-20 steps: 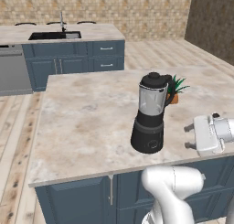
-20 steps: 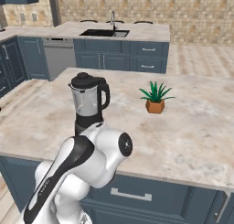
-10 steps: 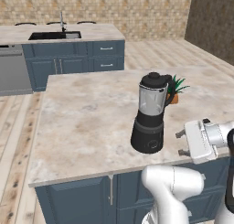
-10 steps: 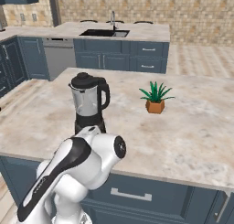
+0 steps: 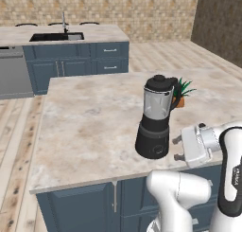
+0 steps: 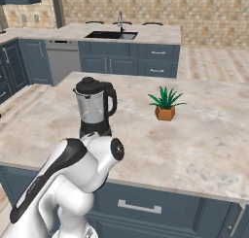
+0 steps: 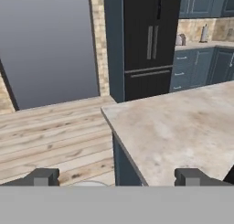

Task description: Open the blender lid, put the pear in the blender, close the lid, and start the blender.

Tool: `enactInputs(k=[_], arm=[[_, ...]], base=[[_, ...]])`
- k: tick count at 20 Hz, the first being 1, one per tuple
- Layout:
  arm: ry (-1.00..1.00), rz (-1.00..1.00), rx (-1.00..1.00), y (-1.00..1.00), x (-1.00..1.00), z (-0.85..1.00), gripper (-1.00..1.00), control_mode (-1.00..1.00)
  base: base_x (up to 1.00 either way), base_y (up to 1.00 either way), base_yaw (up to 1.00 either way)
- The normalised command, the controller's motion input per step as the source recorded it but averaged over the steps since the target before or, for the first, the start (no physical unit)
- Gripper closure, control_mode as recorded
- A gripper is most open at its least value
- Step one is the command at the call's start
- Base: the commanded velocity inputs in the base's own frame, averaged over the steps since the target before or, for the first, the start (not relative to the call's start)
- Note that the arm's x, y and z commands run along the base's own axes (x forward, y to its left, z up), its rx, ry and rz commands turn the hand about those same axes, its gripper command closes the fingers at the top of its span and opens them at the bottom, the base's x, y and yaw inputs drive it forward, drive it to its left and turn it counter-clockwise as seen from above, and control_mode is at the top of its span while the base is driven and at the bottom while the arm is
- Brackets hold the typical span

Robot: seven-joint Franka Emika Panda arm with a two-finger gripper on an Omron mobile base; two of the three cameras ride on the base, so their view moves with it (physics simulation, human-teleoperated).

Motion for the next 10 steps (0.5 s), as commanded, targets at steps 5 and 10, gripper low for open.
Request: enactInputs(k=[5,10], arm=[[-0.05,-0.21,0.0,0.0,0.01,-0.44,-1.0,-1.0],[-0.09,-0.14,0.0,0.2,0.05,-0.19,-1.0,-1.0]], base=[[0.0,0.0,0.0],[0.0,0.0,0.0]])
